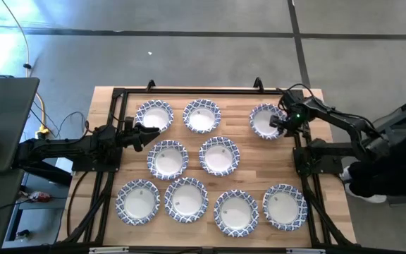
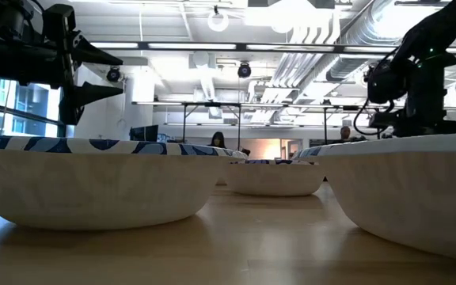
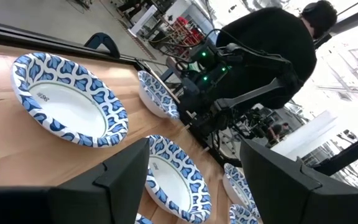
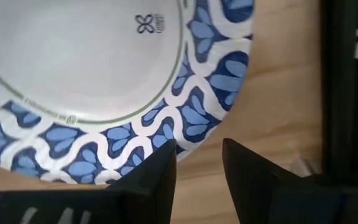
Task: Nest bowls inside each other
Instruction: Stack the white patterned bowl on top of the other white patterned bowl
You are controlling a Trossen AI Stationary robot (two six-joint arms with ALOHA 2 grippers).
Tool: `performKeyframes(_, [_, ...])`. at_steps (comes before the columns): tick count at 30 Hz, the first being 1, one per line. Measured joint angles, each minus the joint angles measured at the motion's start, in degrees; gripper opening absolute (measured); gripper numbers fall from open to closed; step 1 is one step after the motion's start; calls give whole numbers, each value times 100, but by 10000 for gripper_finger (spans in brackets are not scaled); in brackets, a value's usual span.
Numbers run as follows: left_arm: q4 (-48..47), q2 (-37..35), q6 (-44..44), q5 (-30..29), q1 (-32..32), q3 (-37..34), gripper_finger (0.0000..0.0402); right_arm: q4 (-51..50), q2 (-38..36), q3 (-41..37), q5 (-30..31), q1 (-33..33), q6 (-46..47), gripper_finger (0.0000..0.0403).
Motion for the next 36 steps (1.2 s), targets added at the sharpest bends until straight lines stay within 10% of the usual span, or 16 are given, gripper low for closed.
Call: performKeyframes(36, [-2, 0, -6, 160, 0, -2, 241, 1423, -2, 0, 70, 925, 193, 122])
